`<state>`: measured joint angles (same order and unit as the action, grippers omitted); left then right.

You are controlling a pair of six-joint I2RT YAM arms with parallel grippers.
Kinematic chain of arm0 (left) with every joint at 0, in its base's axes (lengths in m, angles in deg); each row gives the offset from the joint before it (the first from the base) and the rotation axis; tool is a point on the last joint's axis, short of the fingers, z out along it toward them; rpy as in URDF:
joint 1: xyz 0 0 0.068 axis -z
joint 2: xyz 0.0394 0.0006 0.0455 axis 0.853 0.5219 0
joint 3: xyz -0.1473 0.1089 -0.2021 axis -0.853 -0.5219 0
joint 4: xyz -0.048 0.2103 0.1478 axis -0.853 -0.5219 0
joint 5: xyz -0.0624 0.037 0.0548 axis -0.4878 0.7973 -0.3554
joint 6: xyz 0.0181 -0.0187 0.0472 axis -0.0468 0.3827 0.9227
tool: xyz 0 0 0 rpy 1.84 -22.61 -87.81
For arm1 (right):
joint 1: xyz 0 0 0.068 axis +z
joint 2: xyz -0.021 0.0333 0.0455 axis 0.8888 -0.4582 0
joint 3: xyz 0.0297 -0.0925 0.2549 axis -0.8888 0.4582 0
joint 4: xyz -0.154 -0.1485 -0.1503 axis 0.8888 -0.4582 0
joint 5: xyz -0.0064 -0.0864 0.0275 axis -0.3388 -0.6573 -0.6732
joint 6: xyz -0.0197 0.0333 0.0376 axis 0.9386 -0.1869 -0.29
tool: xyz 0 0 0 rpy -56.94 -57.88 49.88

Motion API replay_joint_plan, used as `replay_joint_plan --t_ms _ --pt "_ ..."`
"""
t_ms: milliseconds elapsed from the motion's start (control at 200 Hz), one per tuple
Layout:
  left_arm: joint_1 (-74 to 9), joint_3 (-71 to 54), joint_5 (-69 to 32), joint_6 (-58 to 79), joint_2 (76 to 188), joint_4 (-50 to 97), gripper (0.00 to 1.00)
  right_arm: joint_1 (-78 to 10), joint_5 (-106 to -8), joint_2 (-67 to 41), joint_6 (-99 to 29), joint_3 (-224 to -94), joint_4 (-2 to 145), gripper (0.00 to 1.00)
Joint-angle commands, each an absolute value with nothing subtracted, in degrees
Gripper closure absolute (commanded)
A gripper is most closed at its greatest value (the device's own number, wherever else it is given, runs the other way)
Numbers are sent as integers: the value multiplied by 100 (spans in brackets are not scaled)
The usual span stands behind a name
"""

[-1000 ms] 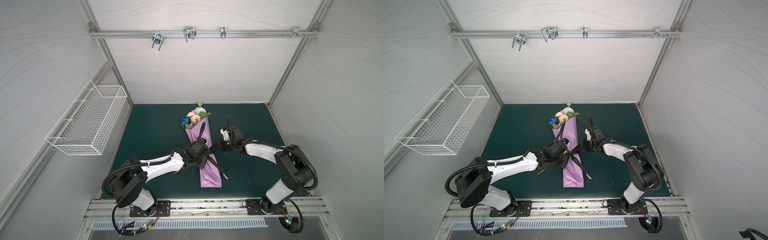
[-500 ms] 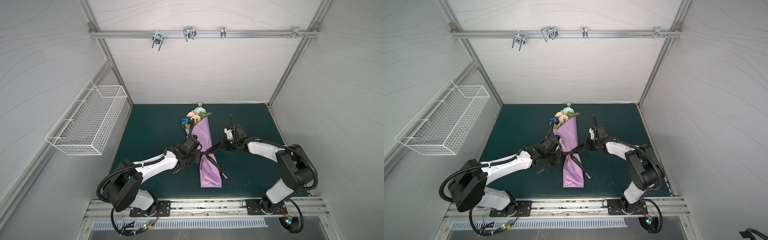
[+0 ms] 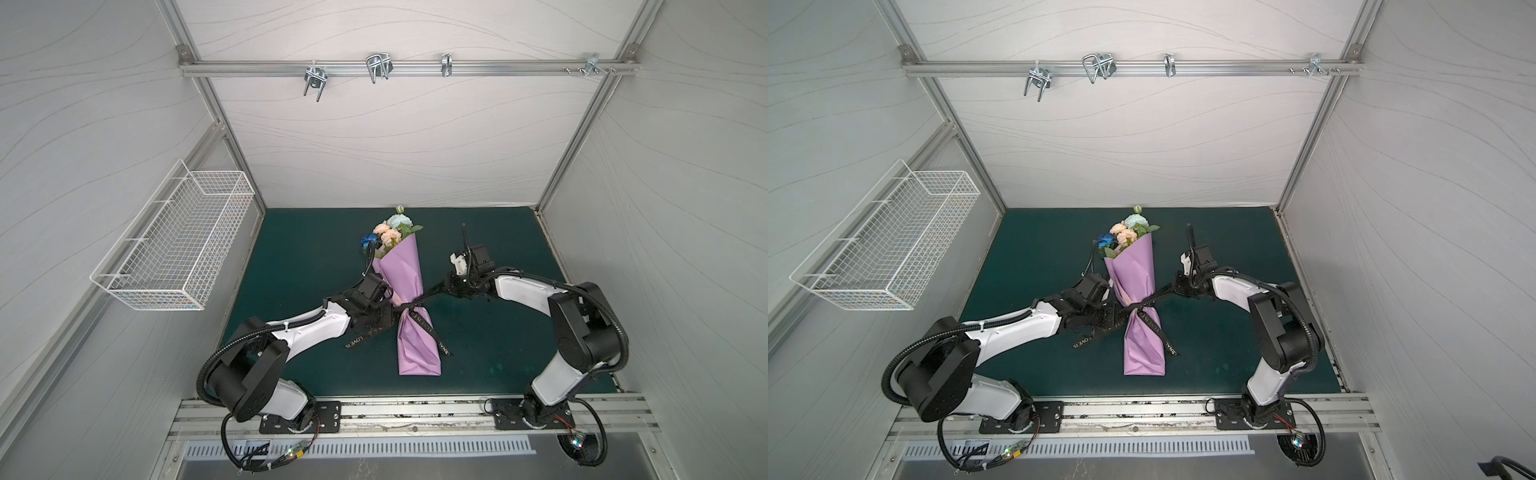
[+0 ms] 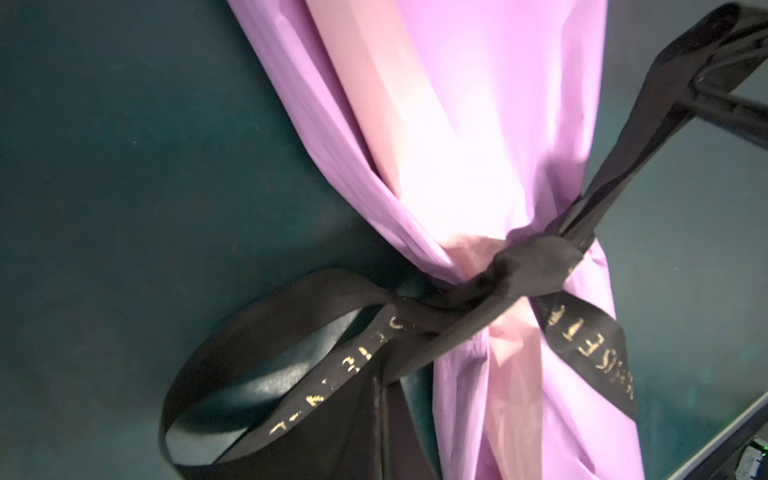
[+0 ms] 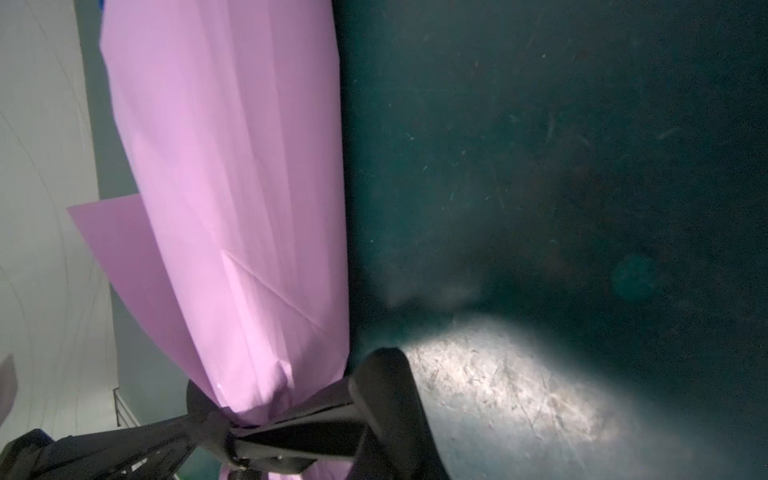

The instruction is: Tie the bouquet of fake flowers

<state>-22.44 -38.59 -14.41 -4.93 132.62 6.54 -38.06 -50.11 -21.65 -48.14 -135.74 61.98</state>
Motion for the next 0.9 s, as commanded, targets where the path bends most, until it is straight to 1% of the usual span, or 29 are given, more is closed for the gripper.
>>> replay_joint_plan --t_ms 0,385,895 --pt "-2321 -3902 -1453 -630 13337 691 100 -3911 -5383 -2271 -4595 -13676 5863 100" --pt "-2411 -3873 -1272 -677 13500 569 100 -4141 -5448 -2581 -4662 -13553 6055 100" --pt "-2594 -3892 -1087 -787 13649 398 100 -4478 -5415 -2690 -4879 -13252 6361 100"
